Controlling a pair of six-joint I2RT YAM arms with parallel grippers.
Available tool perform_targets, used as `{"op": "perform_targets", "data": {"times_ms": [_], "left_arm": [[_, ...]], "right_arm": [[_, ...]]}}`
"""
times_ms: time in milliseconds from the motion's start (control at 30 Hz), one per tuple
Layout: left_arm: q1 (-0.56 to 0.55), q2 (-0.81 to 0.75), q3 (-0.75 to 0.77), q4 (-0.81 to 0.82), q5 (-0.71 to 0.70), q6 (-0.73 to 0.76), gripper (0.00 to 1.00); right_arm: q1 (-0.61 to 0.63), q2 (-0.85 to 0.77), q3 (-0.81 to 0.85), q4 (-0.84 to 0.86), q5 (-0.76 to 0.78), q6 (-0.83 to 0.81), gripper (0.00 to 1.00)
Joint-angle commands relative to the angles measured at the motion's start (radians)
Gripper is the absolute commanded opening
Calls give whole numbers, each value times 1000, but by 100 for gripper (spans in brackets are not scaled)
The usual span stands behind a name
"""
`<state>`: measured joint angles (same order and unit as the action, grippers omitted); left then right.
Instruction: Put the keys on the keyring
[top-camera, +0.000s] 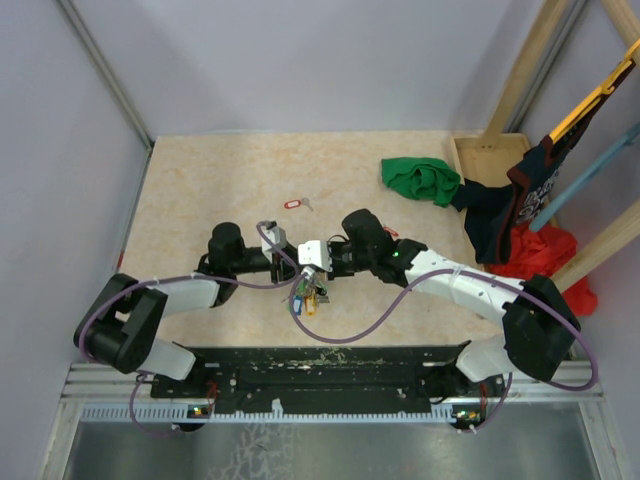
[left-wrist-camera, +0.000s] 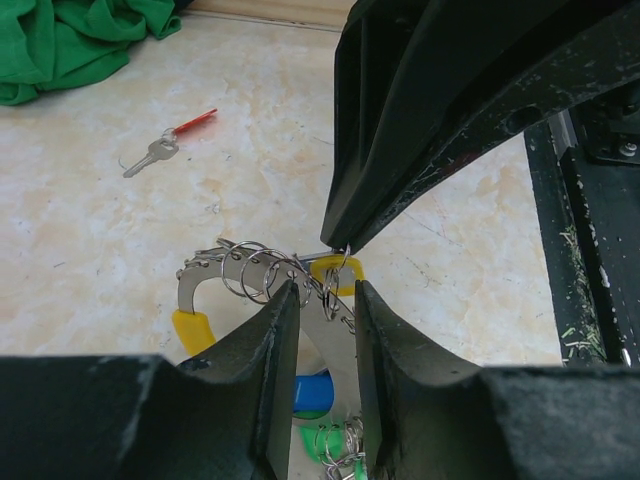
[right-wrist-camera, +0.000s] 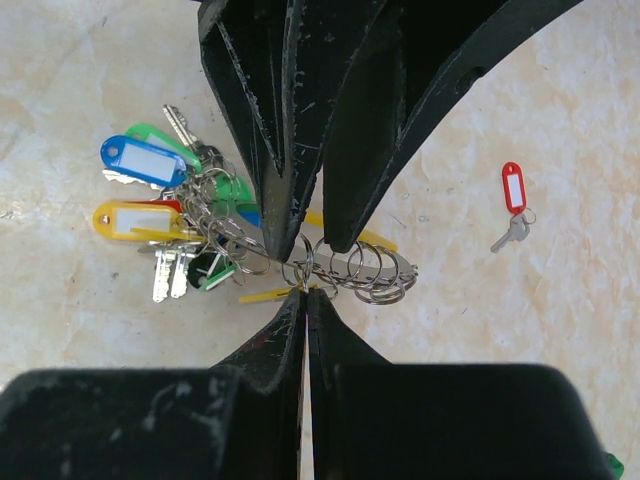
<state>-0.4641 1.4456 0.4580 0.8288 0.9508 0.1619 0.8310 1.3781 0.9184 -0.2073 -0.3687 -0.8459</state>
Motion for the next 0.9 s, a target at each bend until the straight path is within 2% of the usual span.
{"op": "perform_targets", "data": {"times_ms": [0,467,567,700,867], "left_arm": [[0,14,24,-1,2,8,35],[-15,55,57,-31,48,0,22],[-17,61,63,-44,48,2,15],[-16,60,71,-72,42,14,1],[-15,54,73,-84,27,13,0]], "right_arm": [[11,-4,56,34,-33,-10,0],[11,0,62,30,-42,-7,0],[11,0,61,27,-43,-7,0],[11,-13,45,27,-27,-2,0],[11,-44,0,35,9,19,0]]}}
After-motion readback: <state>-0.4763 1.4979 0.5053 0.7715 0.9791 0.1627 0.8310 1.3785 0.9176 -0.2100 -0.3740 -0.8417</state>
